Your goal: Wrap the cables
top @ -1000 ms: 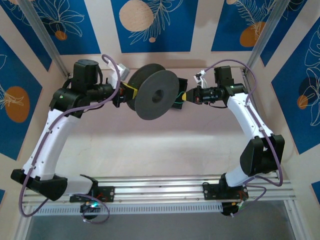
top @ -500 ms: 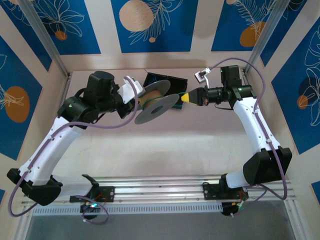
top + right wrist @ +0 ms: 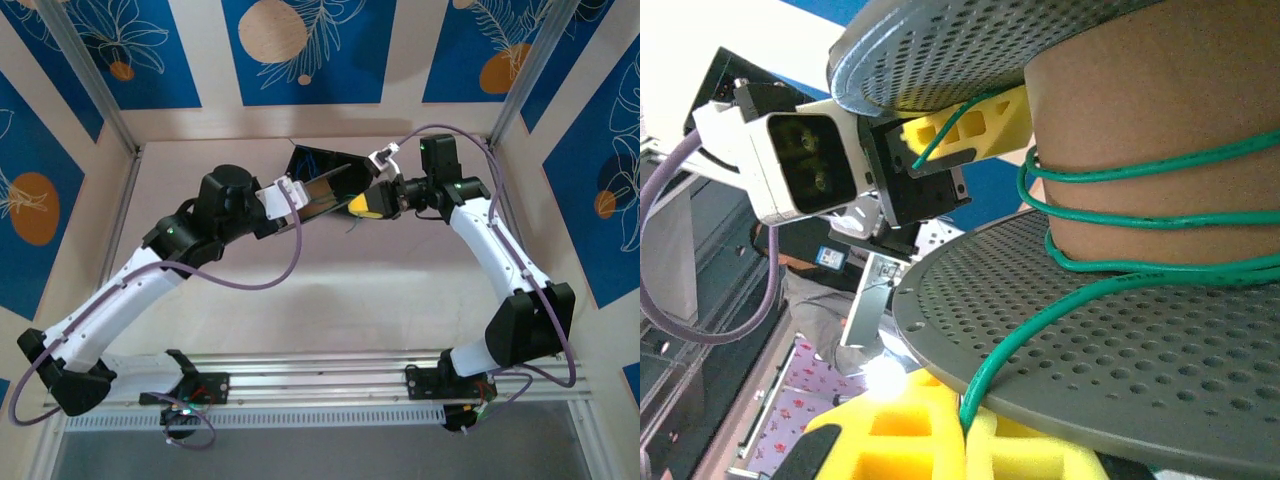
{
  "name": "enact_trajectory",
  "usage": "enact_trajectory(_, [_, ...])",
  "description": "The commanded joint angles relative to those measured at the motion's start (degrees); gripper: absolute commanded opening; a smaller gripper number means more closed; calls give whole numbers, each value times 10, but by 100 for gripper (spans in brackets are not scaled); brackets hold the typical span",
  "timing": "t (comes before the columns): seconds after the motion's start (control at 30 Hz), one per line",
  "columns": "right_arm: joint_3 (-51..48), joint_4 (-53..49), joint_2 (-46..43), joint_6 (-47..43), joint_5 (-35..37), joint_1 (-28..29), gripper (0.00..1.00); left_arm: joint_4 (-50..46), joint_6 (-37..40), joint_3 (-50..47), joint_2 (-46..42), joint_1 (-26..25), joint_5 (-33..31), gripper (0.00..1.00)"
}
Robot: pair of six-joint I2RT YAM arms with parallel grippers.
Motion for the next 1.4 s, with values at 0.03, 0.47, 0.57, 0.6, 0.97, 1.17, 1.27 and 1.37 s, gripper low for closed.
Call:
enact_trajectory(0.03, [15, 113, -21, 157, -7, 35, 0, 102, 38, -29, 5, -7, -73, 0])
enact_trajectory(0.47, [-11, 337, -45, 494, 150, 56, 0, 180, 29, -89, -4, -9, -106, 0])
enact_trajectory(0.57, [-22, 396, -39, 572, 159, 56, 0, 179, 35, -97, -5, -9, -98, 0])
enact_trajectory(0.6, [-21, 409, -34, 591, 157, 55, 0, 180, 34, -99, -7, -8, -94, 0])
enact_trajectory(0.97, [115, 58, 1, 261, 31, 24, 0, 106, 13, -81, 9, -8, -27, 0])
enact_trajectory(1.17, [157, -217, 24, -16, 4, -17, 0, 117, 30, -95, 10, -7, -43, 0])
enact_trajectory(1.27, [144, -277, 30, -92, 56, -17, 0, 111, 30, -91, 10, -8, -37, 0])
enact_trajectory(1.37, [140, -304, 43, -133, 81, 16, 0, 112, 41, -92, 13, -9, -41, 0])
